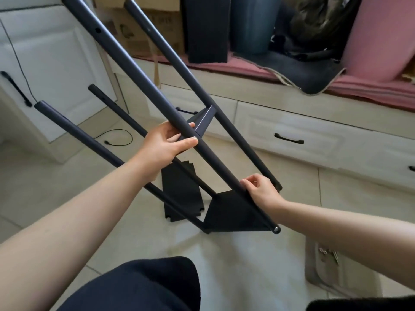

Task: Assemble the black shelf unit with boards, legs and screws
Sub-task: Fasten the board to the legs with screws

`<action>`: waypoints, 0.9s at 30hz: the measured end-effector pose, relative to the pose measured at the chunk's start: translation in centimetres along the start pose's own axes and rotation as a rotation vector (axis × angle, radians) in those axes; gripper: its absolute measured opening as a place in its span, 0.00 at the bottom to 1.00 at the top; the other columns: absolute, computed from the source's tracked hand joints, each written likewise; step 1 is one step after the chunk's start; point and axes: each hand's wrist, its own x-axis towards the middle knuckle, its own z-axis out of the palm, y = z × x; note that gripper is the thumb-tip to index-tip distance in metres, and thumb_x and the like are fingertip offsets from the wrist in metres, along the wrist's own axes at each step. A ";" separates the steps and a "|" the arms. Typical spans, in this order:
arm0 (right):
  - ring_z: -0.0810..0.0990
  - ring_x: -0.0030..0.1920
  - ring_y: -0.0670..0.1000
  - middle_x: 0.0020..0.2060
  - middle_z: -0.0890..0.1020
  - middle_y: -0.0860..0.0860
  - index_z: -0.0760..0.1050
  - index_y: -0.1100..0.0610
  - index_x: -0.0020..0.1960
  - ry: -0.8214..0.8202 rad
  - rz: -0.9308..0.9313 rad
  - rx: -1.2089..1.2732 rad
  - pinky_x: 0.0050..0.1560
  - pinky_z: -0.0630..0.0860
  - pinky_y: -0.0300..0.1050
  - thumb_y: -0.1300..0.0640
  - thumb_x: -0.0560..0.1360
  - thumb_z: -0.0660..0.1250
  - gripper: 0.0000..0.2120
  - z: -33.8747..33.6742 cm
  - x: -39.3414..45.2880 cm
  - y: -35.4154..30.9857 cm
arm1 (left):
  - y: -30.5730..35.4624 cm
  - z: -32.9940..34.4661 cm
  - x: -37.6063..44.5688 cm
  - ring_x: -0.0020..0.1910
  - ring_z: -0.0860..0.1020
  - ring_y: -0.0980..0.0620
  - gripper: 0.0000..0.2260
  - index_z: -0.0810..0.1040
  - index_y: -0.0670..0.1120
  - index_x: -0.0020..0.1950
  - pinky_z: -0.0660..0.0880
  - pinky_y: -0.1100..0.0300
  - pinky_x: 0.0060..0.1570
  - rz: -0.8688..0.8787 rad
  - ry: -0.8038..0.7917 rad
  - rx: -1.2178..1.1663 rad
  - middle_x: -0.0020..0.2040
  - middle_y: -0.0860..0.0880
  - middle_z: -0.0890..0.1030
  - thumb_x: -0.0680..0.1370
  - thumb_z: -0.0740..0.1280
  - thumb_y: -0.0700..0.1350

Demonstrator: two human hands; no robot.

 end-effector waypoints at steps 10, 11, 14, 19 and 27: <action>0.78 0.48 0.40 0.46 0.80 0.46 0.75 0.55 0.53 0.083 -0.165 0.033 0.42 0.71 0.31 0.53 0.81 0.64 0.06 -0.5 0.0 0.6 | -4.0 -0.9 -0.7 0.58 0.82 0.58 0.16 0.80 0.48 0.64 0.79 0.67 0.54 0.001 0.089 -0.217 0.57 0.56 0.85 0.76 0.74 0.41; 0.79 0.48 0.41 0.45 0.81 0.47 0.75 0.56 0.53 0.114 -0.192 0.051 0.44 0.73 0.32 0.54 0.81 0.64 0.06 -0.5 -0.2 0.7 | -4.5 -0.8 -1.0 0.58 0.83 0.58 0.16 0.80 0.49 0.63 0.78 0.69 0.51 -0.009 0.105 -0.237 0.56 0.56 0.86 0.76 0.73 0.40; 0.82 0.44 0.45 0.40 0.82 0.49 0.74 0.56 0.52 0.200 -0.235 0.108 0.47 0.78 0.43 0.56 0.81 0.63 0.04 -0.7 -0.7 0.9 | -6.1 0.1 -2.4 0.57 0.83 0.57 0.15 0.81 0.48 0.63 0.78 0.69 0.50 -0.061 0.138 -0.319 0.56 0.54 0.86 0.76 0.72 0.38; 0.83 0.41 0.49 0.35 0.82 0.49 0.73 0.53 0.52 0.236 -0.256 0.049 0.52 0.78 0.60 0.53 0.81 0.64 0.04 -1.3 -0.8 1.3 | -8.1 1.8 -5.8 0.58 0.83 0.56 0.21 0.81 0.49 0.63 0.79 0.64 0.55 -0.145 0.186 -0.425 0.55 0.53 0.86 0.70 0.74 0.44; 0.82 0.38 0.47 0.32 0.81 0.46 0.73 0.51 0.52 0.233 -0.263 -0.081 0.49 0.79 0.60 0.50 0.81 0.64 0.05 -1.0 -2.5 2.3 | -10.4 3.8 -11.4 0.58 0.83 0.52 0.23 0.80 0.43 0.65 0.74 0.48 0.68 -0.295 0.297 -0.534 0.57 0.48 0.85 0.69 0.74 0.42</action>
